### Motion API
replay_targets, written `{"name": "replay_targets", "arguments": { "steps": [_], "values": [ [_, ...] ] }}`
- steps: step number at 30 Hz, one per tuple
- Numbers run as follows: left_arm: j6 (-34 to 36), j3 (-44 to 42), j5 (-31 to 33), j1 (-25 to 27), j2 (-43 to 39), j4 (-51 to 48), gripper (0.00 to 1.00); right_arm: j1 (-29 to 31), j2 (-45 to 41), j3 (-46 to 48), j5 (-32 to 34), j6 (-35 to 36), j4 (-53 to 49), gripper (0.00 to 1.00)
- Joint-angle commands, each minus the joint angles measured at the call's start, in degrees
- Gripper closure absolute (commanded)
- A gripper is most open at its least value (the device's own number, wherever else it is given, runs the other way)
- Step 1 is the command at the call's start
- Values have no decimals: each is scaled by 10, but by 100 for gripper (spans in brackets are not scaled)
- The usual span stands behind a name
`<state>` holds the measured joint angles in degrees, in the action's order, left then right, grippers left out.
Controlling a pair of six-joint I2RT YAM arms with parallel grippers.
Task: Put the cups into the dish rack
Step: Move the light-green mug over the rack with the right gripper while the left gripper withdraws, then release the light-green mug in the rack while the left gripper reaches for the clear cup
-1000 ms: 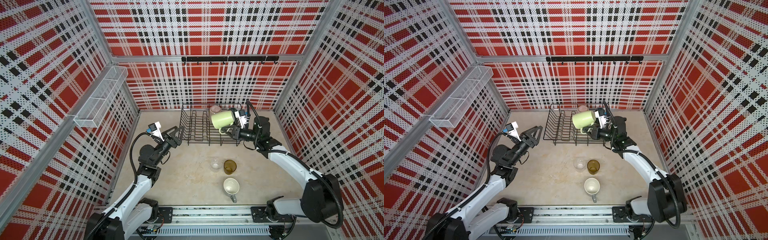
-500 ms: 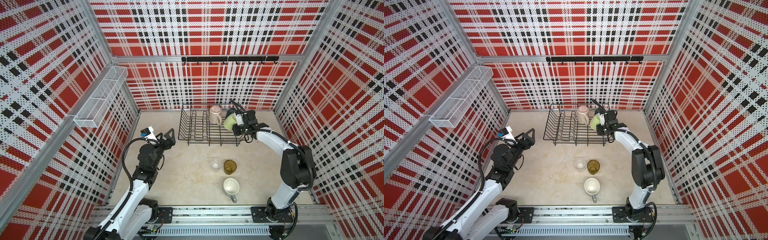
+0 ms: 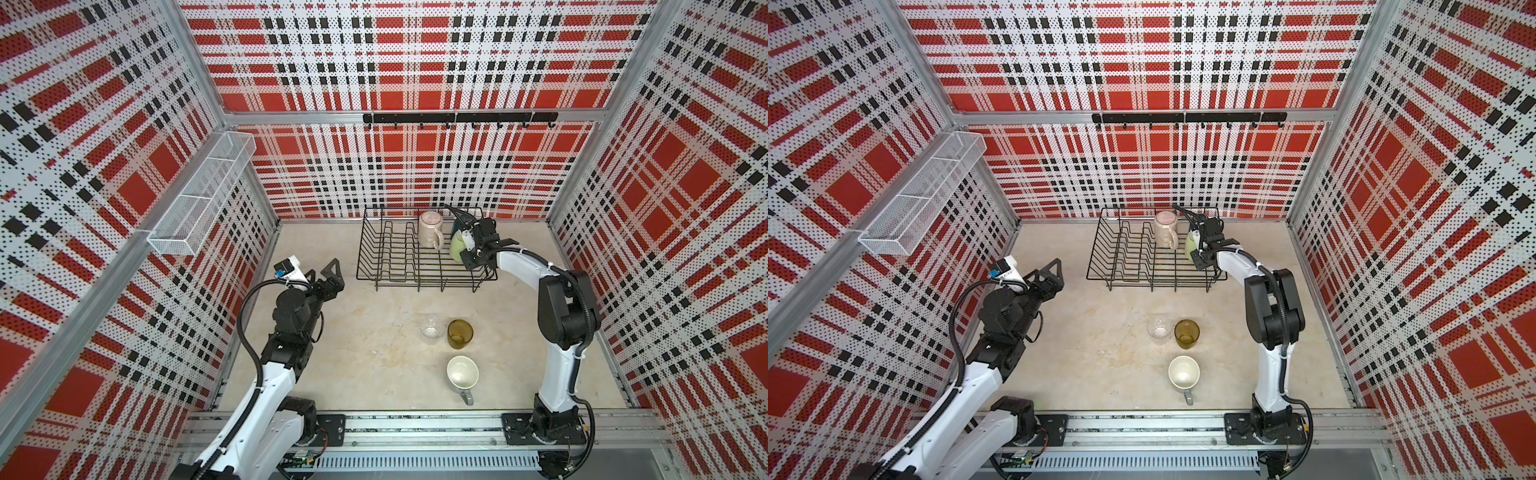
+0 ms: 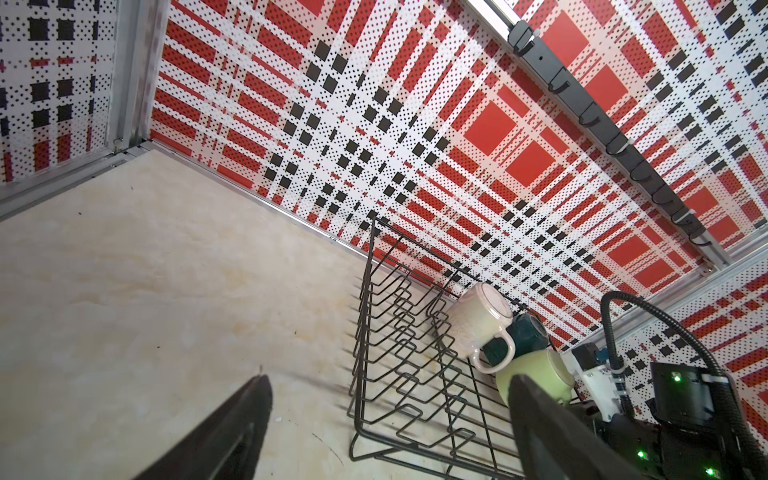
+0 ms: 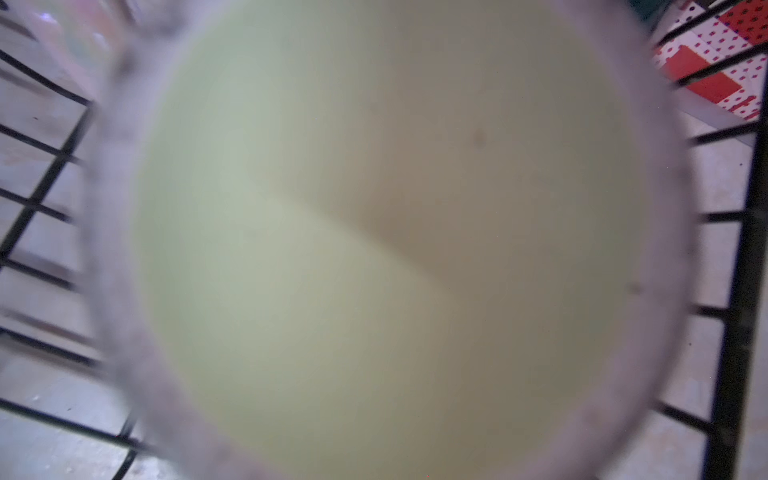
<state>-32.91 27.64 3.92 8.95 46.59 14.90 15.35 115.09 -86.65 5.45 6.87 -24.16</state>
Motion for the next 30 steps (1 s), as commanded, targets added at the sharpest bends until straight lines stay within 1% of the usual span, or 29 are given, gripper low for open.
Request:
{"name": "replay_targets", "arguments": {
  "steps": [1,8,13,15,18,20,24,26,29,30],
  "values": [
    [0,-2,4,-8,-10,-2,8,-1,9,-26,20,26,28,100],
    [1,-3,4,-10,-15,-7,8,-15,19,-27,9,25,13,99],
    [-1,-7,4,-16,-15,-7,8,-16,4,-24,7,27,4,74],
    [-3,-8,3,-15,-14,-5,8,-16,-4,-25,3,26,-3,67],
    [-2,-9,3,-15,-15,-5,8,-16,-19,-25,11,18,-15,63],
    [-2,-9,-1,-15,-13,-5,8,-16,-31,-26,18,6,-31,64],
    [7,-1,-31,-14,-1,-12,8,-14,-77,-9,-12,-16,-57,63],
    [12,1,-42,-11,4,-21,8,-5,-109,6,-18,-29,-74,61],
    [22,1,-52,4,7,-30,9,19,-150,28,-3,-41,-104,57],
    [27,2,-55,13,8,-33,9,23,-164,37,-14,-49,-109,56]
  ]
}}
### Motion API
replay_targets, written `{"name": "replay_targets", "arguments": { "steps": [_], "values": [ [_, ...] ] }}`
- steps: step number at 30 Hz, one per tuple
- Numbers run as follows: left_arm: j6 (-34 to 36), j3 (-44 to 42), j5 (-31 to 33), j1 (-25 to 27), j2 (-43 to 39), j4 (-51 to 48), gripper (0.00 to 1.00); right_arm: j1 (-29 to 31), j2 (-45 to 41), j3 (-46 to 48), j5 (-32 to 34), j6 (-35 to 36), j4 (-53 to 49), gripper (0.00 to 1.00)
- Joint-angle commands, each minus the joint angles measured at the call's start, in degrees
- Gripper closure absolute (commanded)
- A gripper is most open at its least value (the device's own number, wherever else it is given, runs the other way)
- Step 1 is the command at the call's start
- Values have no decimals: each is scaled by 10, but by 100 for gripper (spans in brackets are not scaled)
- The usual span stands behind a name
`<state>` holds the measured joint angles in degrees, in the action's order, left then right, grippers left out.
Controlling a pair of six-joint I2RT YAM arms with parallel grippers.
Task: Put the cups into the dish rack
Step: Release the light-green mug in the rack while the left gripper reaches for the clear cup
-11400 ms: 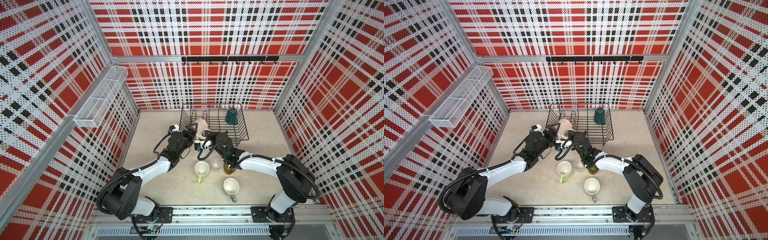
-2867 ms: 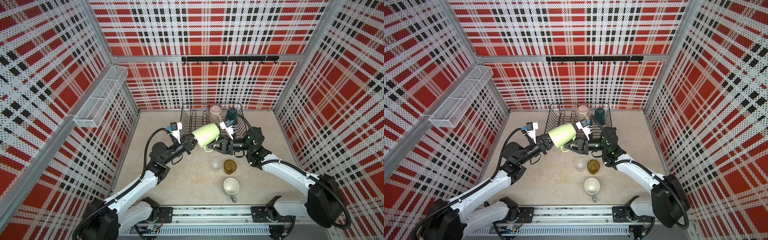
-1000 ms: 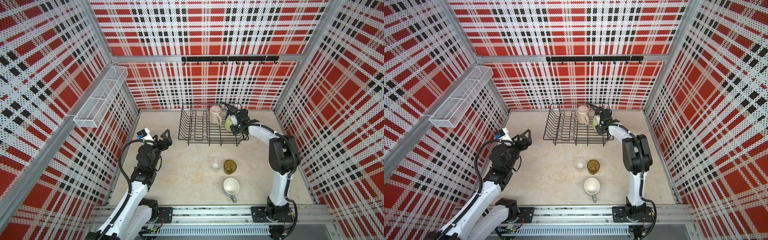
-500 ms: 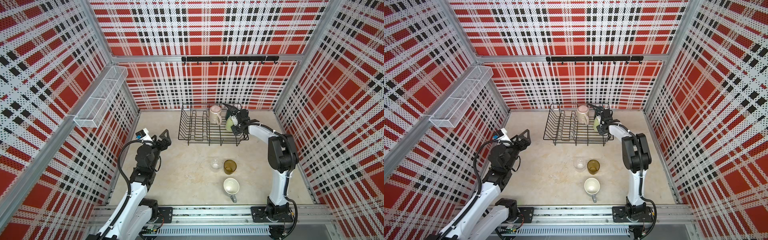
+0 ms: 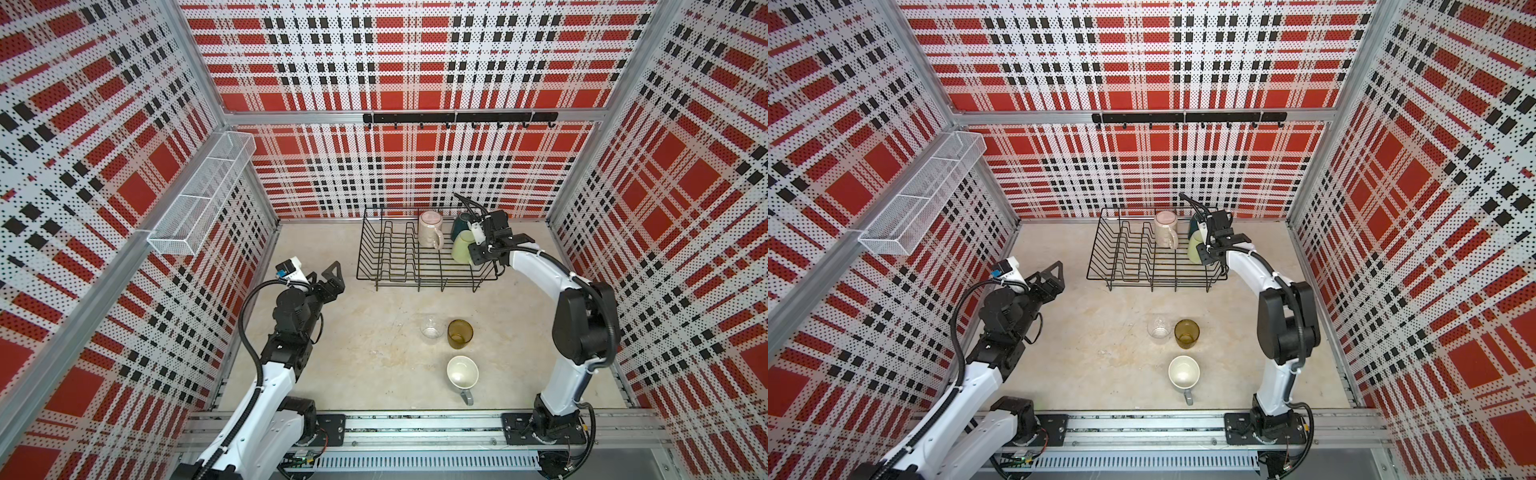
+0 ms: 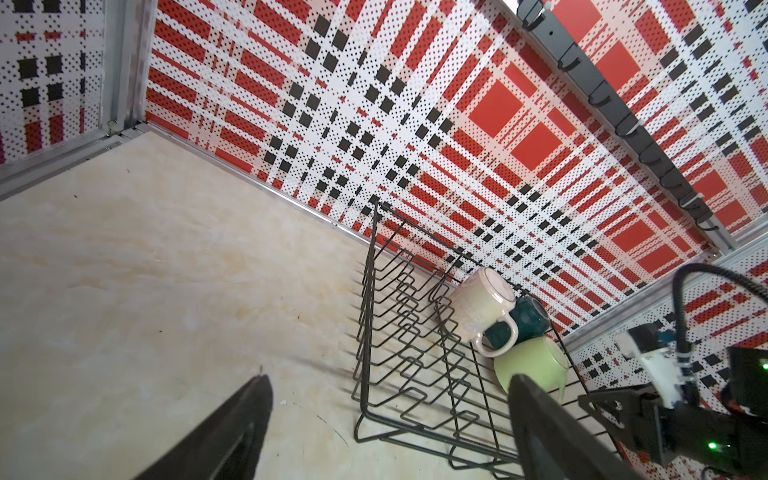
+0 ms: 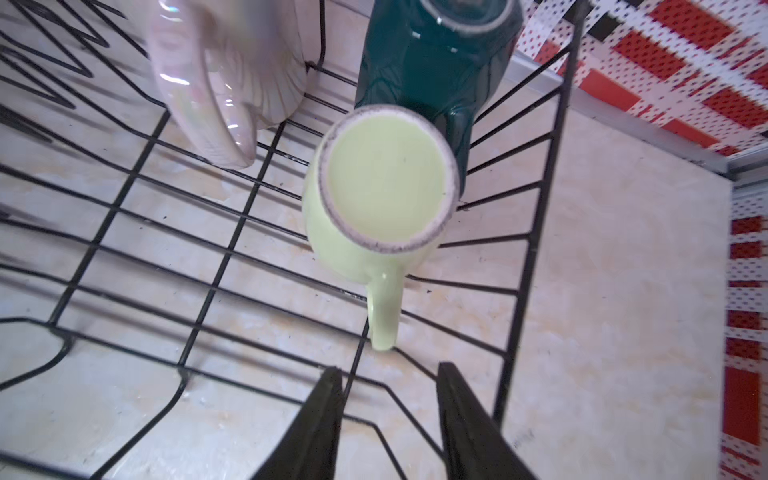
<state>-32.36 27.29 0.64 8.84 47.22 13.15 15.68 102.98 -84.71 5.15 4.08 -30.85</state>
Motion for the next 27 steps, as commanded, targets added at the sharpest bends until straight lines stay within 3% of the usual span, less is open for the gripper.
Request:
{"name": "replay_targets", "arguments": {
  "steps": [1,4,11,16,22,27],
  "values": [
    [27,5,-26,27,3,-22,9,23,-60,33,-36,-30,-44,55],
    [35,7,-42,87,11,-46,10,29,-109,84,-98,-58,-49,54],
    [57,46,-54,257,69,-112,10,53,-208,171,-119,-76,-124,51],
    [58,84,-95,348,152,-122,11,81,-258,228,-127,-110,-127,48],
    [52,157,-102,404,266,-174,11,81,-310,260,-48,-131,-86,40],
    [22,191,-58,419,305,-192,13,81,-361,277,33,-153,-35,30]
  ]
}}
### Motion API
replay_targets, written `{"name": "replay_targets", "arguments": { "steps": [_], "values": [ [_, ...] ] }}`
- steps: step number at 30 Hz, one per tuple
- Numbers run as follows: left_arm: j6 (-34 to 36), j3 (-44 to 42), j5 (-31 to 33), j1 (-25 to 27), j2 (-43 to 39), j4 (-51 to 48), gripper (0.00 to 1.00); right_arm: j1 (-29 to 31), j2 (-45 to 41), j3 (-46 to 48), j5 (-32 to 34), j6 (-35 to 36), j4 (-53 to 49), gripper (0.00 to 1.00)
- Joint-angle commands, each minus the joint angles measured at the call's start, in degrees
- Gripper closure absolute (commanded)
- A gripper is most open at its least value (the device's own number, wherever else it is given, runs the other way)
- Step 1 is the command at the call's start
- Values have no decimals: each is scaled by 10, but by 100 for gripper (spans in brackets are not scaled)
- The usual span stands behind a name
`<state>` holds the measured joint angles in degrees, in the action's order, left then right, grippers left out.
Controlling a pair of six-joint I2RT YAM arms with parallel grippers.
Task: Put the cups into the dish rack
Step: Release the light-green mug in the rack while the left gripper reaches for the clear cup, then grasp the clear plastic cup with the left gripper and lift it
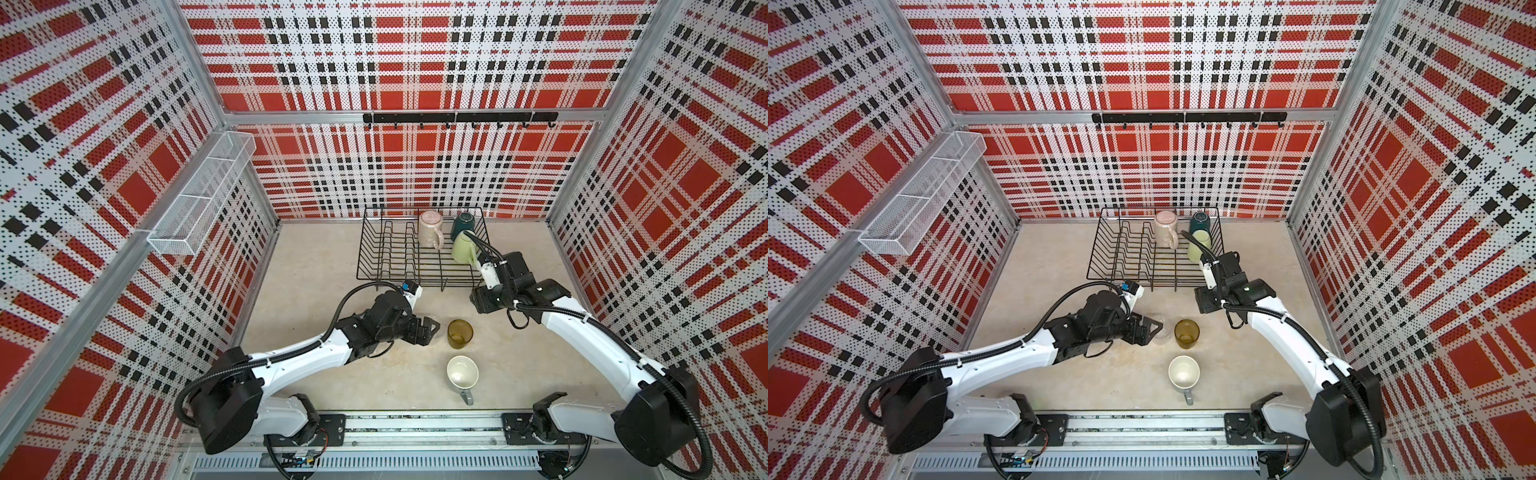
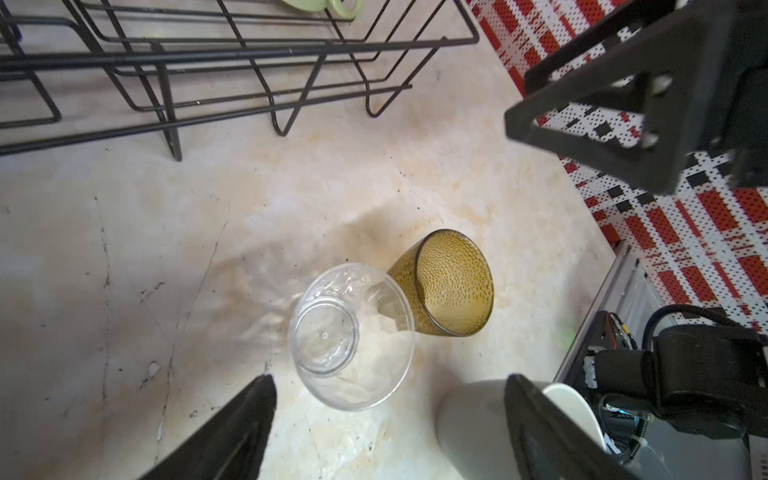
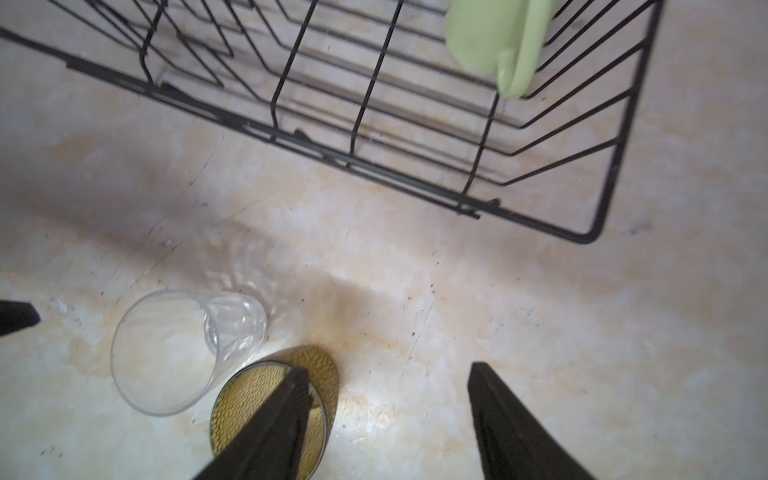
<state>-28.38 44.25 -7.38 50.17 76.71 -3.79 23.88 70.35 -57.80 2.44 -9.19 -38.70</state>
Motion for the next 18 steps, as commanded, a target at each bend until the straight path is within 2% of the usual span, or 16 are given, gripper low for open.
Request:
{"name": "replay_targets", "arguments": {
  "steps": [1,3,4,5,9,13,16,18],
  "values": [
    [-29,25,32,6,18,-28,14,-1,-49,15,81,-24,57,26],
    [-49,32,59,5,33,-41,17,-1,-79,35,124,-27,93,23],
    [-53,31,70,5,40,-42,18,-1,-96,50,156,-36,123,4],
    [-57,32,79,5,45,-43,19,-1,-113,63,183,-48,146,0],
    [-65,42,76,5,83,-42,19,-4,-175,103,201,-65,202,0],
    [-65,50,82,4,112,-42,25,-14,-189,107,155,-62,217,0],
    [-69,54,80,-6,128,-41,35,-14,-183,98,136,-66,212,0],
    [-74,55,55,-16,133,-39,53,-14,-183,94,123,-67,212,0]
  ]
}}
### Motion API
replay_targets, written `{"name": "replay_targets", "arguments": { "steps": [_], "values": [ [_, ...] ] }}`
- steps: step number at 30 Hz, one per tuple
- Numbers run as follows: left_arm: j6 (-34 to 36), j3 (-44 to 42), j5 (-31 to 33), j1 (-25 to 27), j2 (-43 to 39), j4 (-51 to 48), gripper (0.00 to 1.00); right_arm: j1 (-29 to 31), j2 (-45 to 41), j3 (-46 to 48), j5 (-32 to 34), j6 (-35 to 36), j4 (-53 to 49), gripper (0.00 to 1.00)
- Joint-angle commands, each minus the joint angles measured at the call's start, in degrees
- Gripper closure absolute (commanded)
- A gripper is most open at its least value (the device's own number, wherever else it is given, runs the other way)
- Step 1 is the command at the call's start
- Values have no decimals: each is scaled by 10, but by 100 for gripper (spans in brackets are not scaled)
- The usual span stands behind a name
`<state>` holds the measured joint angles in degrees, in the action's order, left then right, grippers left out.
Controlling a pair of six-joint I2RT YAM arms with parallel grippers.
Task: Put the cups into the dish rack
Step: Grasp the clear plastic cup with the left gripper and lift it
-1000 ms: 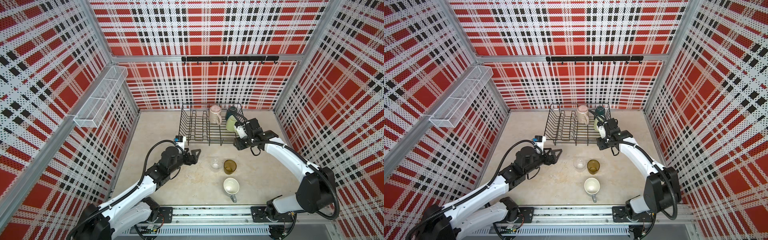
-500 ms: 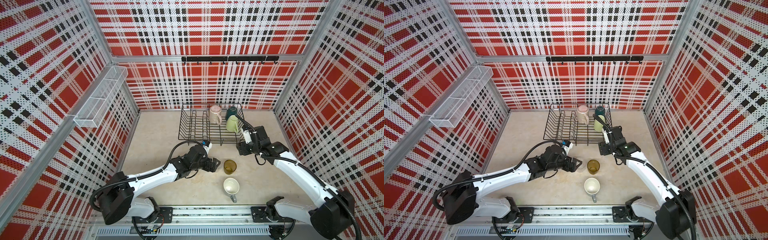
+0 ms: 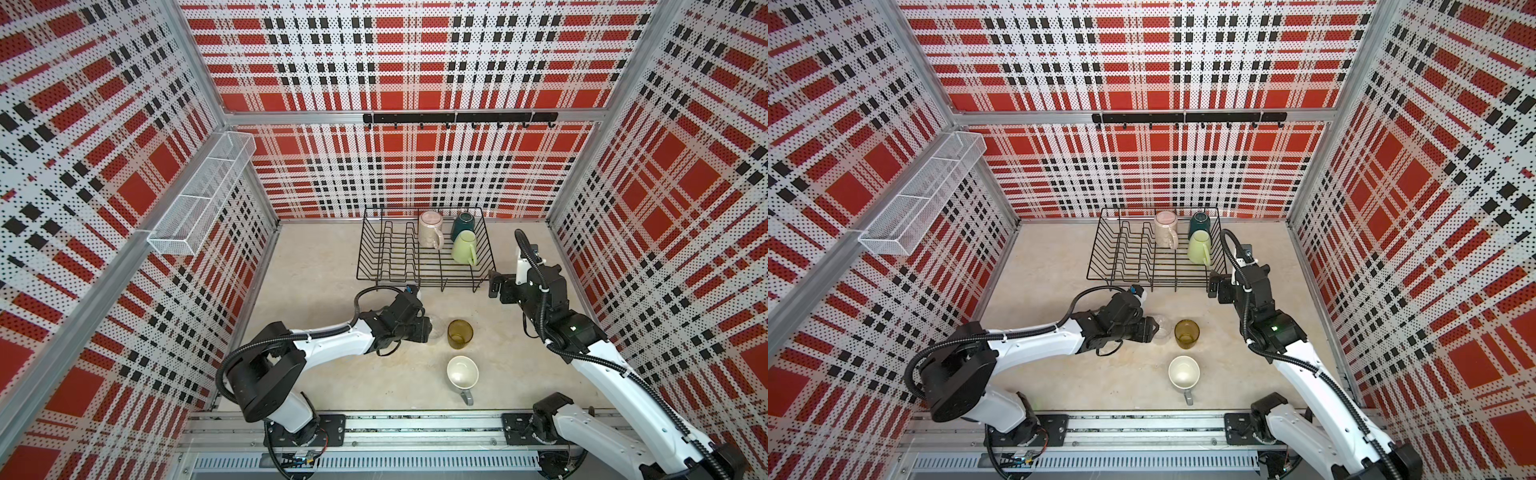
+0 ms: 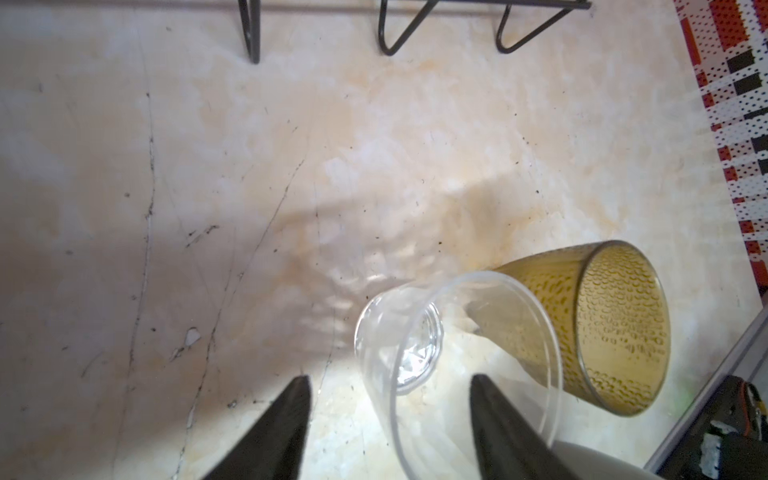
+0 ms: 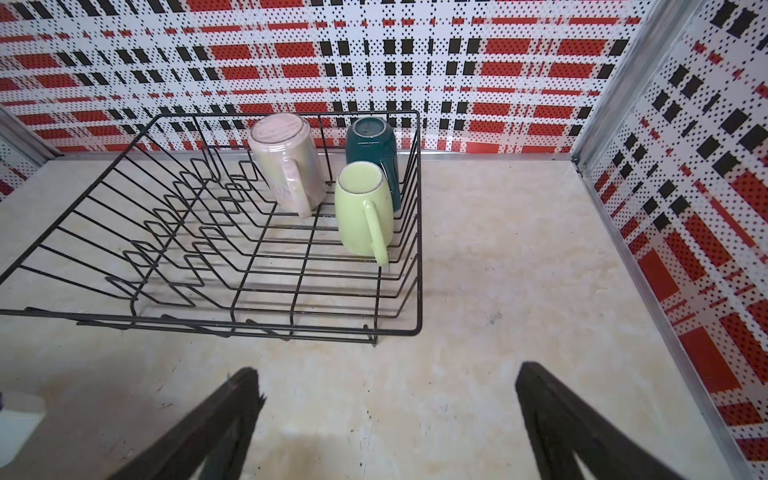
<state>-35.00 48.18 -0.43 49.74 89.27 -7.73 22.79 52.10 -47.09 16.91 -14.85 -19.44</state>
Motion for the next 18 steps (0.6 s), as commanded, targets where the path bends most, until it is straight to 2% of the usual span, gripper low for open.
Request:
{"name": "replay_targets", "arguments": {
  "steps": [1,2,4,9,18],
  "values": [
    [-11,16,-23,-15,6,1,63,-3,-1,-13,-26,-10,20,0],
    [-13,12,-25,-19,3,2,72,-3,-1,-16,-34,-10,20,0],
    [-10,3,-27,-25,-5,4,84,-3,1,-20,-47,-7,21,0],
    [-10,-16,-41,-44,-9,6,82,-3,21,-37,-94,-5,13,0],
    [3,-17,-8,-40,6,1,82,-3,35,-41,-118,-6,14,0]
  ]
}}
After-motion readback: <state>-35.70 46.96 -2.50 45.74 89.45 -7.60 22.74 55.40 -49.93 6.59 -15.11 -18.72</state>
